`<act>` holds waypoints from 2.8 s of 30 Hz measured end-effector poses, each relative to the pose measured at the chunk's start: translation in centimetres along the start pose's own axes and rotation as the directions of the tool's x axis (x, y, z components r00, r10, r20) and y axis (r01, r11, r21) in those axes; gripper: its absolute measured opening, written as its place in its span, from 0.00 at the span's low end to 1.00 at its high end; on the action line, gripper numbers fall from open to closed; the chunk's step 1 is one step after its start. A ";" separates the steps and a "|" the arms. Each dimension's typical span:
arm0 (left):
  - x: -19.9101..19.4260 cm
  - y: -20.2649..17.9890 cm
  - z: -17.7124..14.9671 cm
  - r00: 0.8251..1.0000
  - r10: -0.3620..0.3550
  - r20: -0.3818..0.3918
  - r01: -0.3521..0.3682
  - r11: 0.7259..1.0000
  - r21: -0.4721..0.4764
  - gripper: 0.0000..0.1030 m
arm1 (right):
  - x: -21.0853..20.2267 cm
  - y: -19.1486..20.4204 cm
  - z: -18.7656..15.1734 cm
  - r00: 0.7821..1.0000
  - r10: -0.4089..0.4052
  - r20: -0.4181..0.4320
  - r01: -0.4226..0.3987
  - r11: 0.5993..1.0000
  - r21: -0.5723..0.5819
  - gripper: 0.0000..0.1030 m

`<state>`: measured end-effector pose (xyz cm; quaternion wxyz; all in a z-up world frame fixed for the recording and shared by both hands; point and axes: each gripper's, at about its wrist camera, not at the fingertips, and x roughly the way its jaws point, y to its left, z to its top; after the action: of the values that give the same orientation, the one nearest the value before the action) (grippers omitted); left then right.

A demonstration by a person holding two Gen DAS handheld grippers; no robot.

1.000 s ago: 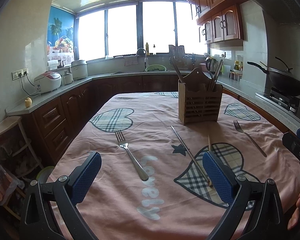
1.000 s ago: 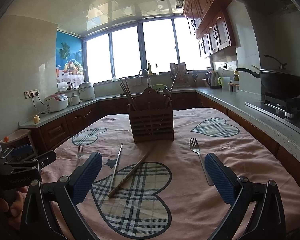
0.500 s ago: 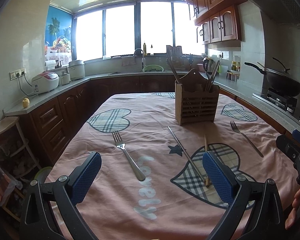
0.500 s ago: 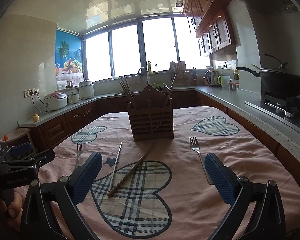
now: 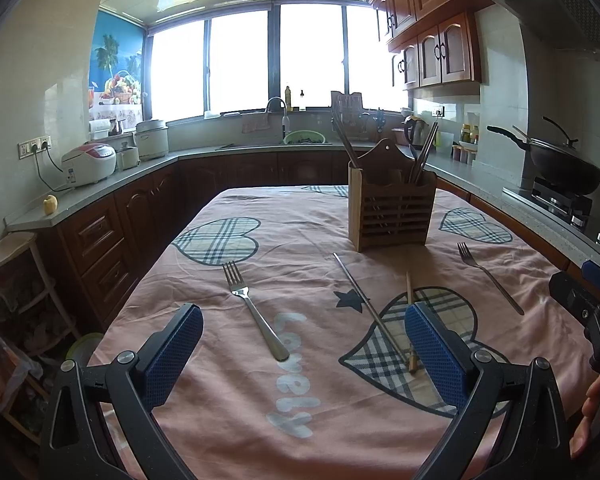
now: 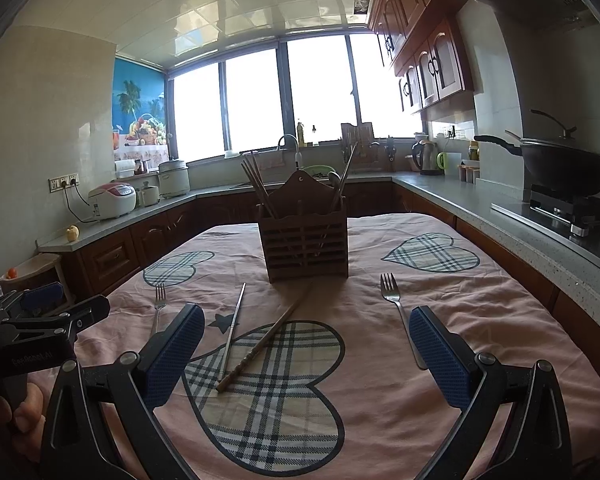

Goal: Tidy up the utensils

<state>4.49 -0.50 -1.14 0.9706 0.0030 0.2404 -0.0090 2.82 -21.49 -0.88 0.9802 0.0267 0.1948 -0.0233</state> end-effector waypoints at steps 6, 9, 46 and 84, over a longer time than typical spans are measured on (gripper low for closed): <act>-0.1 -0.1 0.0 1.000 -0.005 -0.002 0.005 1.000 0.001 0.99 | 0.0 0.0 0.0 1.000 0.004 0.000 -0.004 1.000 -0.001 1.00; -0.1 -0.2 0.0 1.000 -0.007 -0.002 0.007 1.000 0.002 0.99 | 0.0 0.1 0.0 1.000 0.003 0.000 -0.003 1.000 -0.002 1.00; -0.2 -0.9 0.1 1.000 -0.005 0.004 0.005 1.000 0.019 0.99 | -0.2 0.1 0.3 0.999 0.022 0.024 -0.022 1.000 -0.002 1.00; -0.1 -1.8 0.7 1.000 -0.014 -0.002 0.015 1.000 0.022 0.99 | 0.0 -0.1 0.5 0.999 0.032 0.025 -0.032 0.999 0.010 1.00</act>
<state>4.72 -2.32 -0.47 0.9702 0.0120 0.2414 -0.0187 2.98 -21.66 -0.43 0.9826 0.0345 0.1820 -0.0090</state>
